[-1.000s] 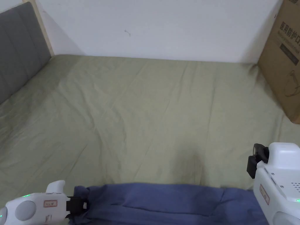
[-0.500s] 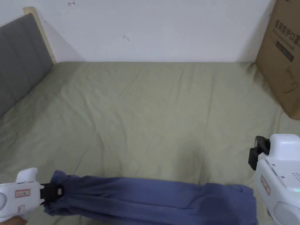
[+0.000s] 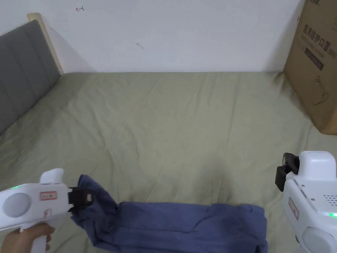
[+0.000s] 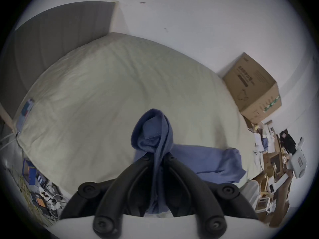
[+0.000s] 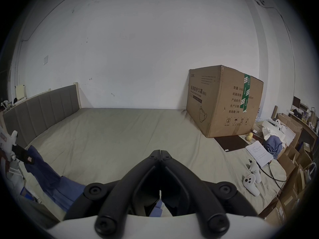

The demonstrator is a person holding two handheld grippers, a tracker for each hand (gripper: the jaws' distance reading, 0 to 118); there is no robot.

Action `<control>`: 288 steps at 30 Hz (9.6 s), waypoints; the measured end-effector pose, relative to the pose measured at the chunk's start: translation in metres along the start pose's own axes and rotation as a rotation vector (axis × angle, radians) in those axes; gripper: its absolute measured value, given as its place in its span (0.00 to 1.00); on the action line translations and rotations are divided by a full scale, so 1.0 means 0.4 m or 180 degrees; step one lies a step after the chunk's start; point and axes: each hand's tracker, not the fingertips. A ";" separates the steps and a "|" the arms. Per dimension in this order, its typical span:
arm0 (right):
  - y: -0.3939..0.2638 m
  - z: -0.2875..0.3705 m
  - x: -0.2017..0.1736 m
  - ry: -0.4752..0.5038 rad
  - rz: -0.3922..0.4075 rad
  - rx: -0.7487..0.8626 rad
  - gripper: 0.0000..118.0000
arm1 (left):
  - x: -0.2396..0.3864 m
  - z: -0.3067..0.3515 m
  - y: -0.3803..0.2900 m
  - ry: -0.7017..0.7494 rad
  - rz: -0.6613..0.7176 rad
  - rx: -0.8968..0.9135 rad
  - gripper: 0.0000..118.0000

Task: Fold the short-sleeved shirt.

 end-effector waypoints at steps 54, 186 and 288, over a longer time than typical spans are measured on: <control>-0.001 0.017 0.070 -0.0089 0.0013 -0.0016 0.00 | 0.247 -0.379 -0.279 0.0372 -0.1138 -0.0357 0.00; -0.004 0.039 0.119 -0.0122 0.0047 -0.0043 0.00 | 0.445 -0.404 -0.409 -0.0155 -0.1408 -0.0292 0.00; -0.460 -0.187 -0.394 0.0868 0.0158 -0.1412 0.00 | 0.092 -0.389 -0.178 -0.0642 0.0099 -0.0918 0.38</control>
